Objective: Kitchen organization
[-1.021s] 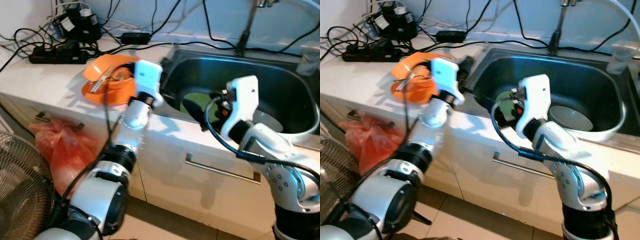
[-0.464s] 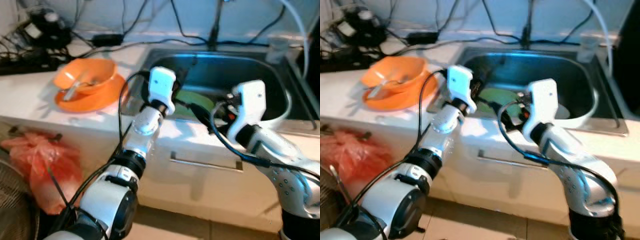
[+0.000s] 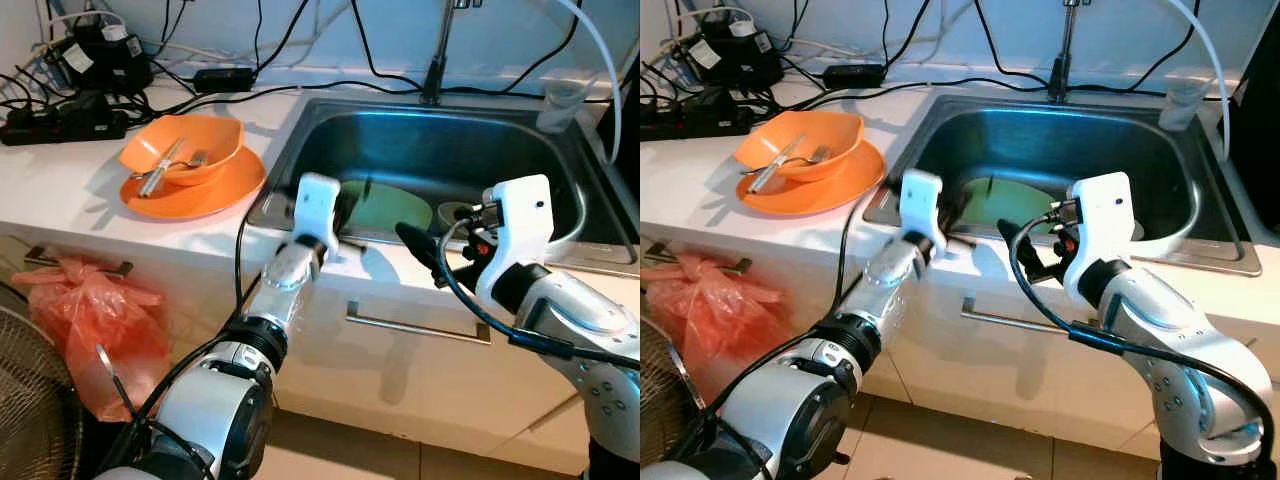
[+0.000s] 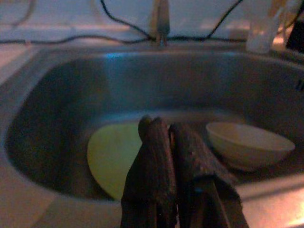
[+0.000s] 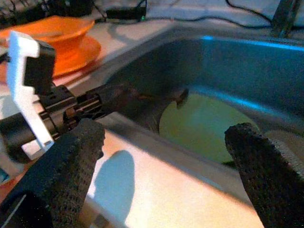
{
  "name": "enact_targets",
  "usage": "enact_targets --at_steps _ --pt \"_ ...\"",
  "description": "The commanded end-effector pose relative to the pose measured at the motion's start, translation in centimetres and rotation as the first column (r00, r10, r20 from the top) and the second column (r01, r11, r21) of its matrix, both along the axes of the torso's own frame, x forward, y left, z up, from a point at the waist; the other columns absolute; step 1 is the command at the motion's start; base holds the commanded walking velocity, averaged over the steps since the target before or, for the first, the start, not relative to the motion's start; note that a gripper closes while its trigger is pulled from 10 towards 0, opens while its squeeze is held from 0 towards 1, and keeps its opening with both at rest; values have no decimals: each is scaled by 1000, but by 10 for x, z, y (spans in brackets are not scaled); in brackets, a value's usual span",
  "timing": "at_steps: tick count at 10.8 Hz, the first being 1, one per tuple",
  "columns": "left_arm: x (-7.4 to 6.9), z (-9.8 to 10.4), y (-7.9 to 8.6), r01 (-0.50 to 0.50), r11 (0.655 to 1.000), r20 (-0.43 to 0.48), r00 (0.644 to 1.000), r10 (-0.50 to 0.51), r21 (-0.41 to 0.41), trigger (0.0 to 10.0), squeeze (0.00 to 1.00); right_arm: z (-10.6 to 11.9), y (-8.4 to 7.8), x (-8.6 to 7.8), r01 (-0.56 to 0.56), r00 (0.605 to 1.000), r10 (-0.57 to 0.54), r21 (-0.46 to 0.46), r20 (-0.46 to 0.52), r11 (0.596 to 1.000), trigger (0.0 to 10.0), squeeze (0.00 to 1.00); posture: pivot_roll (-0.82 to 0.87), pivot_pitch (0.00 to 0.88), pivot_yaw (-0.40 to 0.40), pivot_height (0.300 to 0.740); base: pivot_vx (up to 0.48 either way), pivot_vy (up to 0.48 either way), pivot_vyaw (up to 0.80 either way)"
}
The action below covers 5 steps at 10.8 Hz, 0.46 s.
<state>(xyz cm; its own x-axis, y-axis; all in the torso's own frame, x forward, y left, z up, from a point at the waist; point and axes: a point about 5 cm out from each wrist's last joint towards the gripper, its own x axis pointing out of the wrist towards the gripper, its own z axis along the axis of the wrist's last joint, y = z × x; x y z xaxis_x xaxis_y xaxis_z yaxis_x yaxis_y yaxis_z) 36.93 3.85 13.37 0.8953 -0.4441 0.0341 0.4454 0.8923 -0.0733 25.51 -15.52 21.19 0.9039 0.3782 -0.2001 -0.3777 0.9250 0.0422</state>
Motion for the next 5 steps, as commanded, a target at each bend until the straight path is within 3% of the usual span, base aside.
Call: enact_targets --at_steps 1,3,4,5 --pt "2 4 -6 13 1000 -25 1000 -13 -10 1451 0 -3 1 -3 -4 999 4 -12 -38 1000 10000 0 -335 0 39 740 0 0 0" --pt "6 9 -3 -1 1000 -27 1000 0 -9 549 0 -6 4 -5 -14 998 14 -5 -65 1000 10000 0 -325 0 40 740 0 0 0" --pt "7 9 -2 -3 1000 -31 1000 3 -6 1020 0 -6 6 -5 -18 997 19 7 -69 1000 10000 0 -319 0 43 740 0 0 0" --pt "7 9 -2 -4 1000 -32 999 4 -6 784 0 -6 7 -5 -20 997 21 10 -71 1000 10000 0 -315 0 46 740 0 0 0"
